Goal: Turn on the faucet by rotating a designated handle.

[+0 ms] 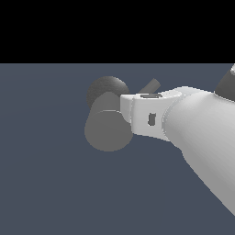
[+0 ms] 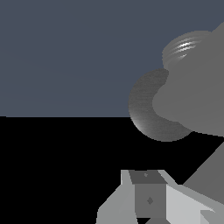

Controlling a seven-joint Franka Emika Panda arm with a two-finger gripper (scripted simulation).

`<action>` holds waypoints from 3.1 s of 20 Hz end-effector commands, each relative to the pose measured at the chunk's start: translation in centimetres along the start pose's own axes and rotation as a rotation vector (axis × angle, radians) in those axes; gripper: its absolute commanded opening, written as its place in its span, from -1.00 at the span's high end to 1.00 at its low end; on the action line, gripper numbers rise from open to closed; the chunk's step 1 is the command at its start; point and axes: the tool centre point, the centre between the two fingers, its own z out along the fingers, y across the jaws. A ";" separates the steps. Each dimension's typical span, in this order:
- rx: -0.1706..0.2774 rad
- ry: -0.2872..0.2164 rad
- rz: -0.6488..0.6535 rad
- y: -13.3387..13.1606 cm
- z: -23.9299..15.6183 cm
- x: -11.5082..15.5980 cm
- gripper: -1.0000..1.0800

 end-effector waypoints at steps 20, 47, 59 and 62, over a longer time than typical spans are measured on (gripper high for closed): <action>-0.012 -0.031 -0.004 5.2 -0.1 -4.5 1.00; 0.000 -0.024 -0.005 11.3 -0.3 -5.9 1.00; 0.060 0.009 -0.058 9.9 -0.6 -2.7 1.00; 0.051 0.001 -0.053 11.1 -0.6 -3.0 1.00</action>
